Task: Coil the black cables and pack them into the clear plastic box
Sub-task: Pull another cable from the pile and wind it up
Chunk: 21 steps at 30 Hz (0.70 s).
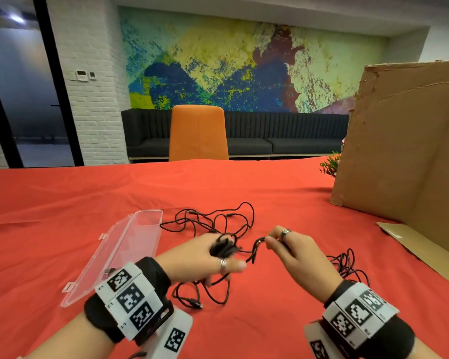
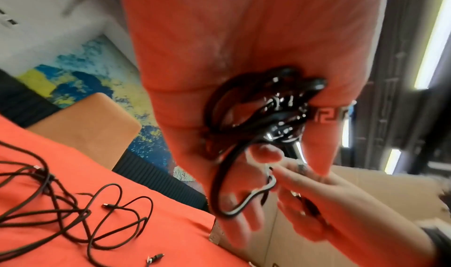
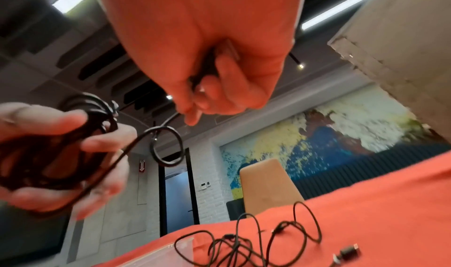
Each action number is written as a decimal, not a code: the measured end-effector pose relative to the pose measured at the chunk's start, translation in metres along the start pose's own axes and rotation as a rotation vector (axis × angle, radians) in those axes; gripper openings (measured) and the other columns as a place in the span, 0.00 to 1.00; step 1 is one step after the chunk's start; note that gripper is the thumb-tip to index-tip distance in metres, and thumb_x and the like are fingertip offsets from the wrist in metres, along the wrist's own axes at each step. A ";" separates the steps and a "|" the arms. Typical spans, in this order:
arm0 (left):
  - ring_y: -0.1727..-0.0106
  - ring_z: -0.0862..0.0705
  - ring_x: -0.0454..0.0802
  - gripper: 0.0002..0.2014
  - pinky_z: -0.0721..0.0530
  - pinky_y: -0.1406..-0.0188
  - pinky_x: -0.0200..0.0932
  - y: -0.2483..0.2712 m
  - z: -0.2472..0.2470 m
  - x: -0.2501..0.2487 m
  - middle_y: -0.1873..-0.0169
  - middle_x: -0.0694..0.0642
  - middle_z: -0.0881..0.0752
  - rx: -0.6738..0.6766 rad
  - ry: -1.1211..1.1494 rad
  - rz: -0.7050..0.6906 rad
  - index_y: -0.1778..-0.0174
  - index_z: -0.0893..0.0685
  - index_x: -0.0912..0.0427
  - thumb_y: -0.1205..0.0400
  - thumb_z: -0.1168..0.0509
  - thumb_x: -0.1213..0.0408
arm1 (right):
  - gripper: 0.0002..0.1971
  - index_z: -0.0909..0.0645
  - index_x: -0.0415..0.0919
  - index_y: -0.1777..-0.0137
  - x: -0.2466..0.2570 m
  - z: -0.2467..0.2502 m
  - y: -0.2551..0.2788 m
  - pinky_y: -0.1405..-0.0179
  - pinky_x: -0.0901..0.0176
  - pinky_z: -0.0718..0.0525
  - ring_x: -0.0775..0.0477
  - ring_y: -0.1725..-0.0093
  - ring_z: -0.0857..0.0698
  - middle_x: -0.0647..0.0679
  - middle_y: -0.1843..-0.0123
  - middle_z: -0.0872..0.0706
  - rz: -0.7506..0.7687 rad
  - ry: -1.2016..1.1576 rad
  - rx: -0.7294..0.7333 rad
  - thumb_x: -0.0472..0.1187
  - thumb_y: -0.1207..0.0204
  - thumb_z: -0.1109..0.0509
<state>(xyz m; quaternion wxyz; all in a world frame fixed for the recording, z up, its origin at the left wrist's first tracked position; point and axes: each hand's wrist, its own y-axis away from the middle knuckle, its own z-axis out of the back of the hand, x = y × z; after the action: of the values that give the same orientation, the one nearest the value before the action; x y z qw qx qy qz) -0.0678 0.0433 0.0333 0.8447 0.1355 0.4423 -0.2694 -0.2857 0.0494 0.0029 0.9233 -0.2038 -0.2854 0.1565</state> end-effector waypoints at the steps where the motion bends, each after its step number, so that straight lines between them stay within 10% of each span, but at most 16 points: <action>1: 0.71 0.20 0.42 0.12 0.24 0.72 0.33 0.000 -0.003 0.000 0.67 0.52 0.13 0.025 -0.102 -0.013 0.64 0.25 0.58 0.24 0.29 0.58 | 0.09 0.27 0.54 0.57 0.003 -0.001 -0.002 0.60 0.46 0.21 0.47 0.61 0.19 0.58 0.71 0.23 -0.029 0.045 -0.019 0.54 0.19 0.43; 6: 0.72 0.25 0.34 0.12 0.29 0.66 0.26 0.003 -0.003 0.000 0.75 0.37 0.22 -0.005 -0.191 -0.140 0.66 0.26 0.52 0.25 0.28 0.67 | 0.17 0.25 0.50 0.46 0.010 -0.002 -0.003 0.61 0.53 0.29 0.38 0.45 0.16 0.47 0.48 0.14 -0.068 0.538 0.144 0.57 0.16 0.52; 11: 0.69 0.24 0.35 0.12 0.24 0.62 0.28 0.003 -0.003 -0.002 0.73 0.39 0.20 -0.131 0.177 -0.218 0.59 0.23 0.59 0.27 0.28 0.78 | 0.25 0.21 0.52 0.46 0.013 -0.019 0.008 0.54 0.54 0.24 0.44 0.43 0.18 0.52 0.46 0.19 0.139 0.340 0.526 0.65 0.22 0.53; 16: 0.77 0.26 0.44 0.11 0.19 0.72 0.39 -0.008 -0.001 0.011 0.78 0.51 0.26 -0.321 0.780 -0.100 0.57 0.16 0.61 0.34 0.29 0.73 | 0.13 0.29 0.54 0.47 0.033 -0.021 0.021 0.89 0.63 0.33 0.52 0.79 0.18 0.59 0.68 0.15 0.293 0.471 0.115 0.56 0.26 0.48; 21: 0.79 0.26 0.46 0.08 0.24 0.79 0.40 -0.013 -0.002 0.010 0.77 0.52 0.25 -0.372 0.948 0.029 0.60 0.15 0.61 0.34 0.31 0.66 | 0.15 0.34 0.48 0.58 0.040 -0.018 0.025 0.86 0.63 0.40 0.53 0.81 0.28 0.55 0.77 0.27 0.620 0.535 -0.115 0.42 0.34 0.27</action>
<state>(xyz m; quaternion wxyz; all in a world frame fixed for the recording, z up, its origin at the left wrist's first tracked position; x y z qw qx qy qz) -0.0722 0.0299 0.0243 0.5646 0.0966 0.8155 -0.0831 -0.2479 0.0817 -0.0041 0.8612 -0.3650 0.0312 0.3523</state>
